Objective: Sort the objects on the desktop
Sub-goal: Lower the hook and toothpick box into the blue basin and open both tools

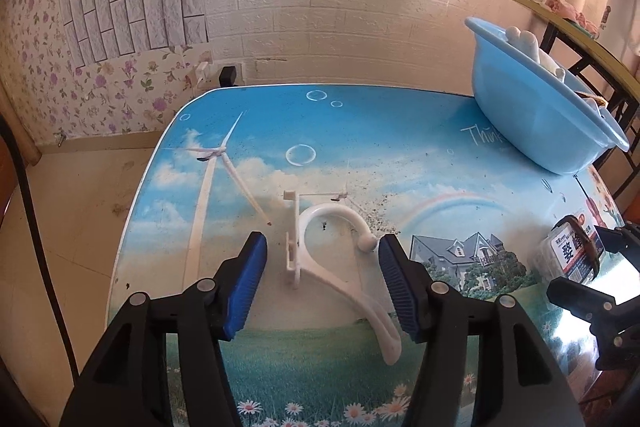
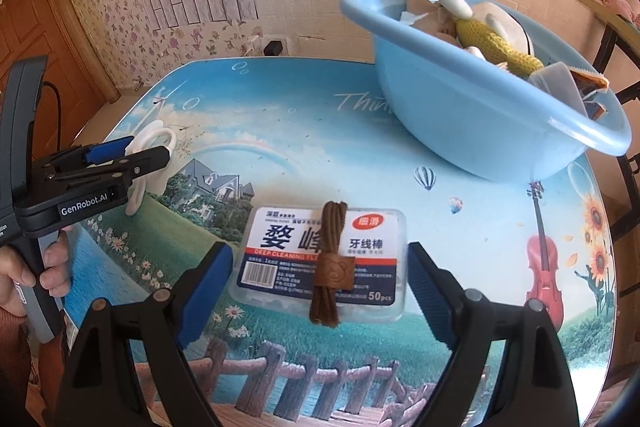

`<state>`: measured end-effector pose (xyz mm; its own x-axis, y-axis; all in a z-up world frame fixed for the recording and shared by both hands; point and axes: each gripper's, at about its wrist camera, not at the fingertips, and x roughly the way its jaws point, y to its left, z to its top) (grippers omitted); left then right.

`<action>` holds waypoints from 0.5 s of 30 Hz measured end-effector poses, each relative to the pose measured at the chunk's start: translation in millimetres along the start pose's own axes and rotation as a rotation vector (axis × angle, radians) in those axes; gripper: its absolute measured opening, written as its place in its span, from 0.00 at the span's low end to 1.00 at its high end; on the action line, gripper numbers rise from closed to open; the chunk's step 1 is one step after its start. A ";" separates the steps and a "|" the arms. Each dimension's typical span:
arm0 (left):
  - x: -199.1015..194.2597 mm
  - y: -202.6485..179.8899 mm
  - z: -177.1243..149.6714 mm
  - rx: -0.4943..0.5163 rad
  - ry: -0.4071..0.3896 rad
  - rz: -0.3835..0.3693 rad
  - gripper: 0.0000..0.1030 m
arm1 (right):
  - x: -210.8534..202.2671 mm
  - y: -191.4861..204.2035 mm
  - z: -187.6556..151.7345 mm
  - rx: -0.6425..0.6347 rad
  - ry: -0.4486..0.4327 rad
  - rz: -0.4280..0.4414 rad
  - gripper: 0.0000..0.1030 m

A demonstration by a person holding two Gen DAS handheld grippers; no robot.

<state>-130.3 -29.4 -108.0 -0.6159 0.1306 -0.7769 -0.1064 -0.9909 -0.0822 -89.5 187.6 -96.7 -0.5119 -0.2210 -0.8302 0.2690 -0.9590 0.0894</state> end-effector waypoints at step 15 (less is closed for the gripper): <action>-42.7 -9.1 14.2 0.006 -0.110 -0.048 0.12 | -43.3 -15.2 5.8 0.010 -0.134 0.033 0.82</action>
<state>-114.1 -25.5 -65.3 -0.6916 0.1813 -0.6992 -0.1427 -0.9832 -0.1137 -76.1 210.7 -58.9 -0.6076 -0.2732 -0.7458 0.2793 -0.9525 0.1213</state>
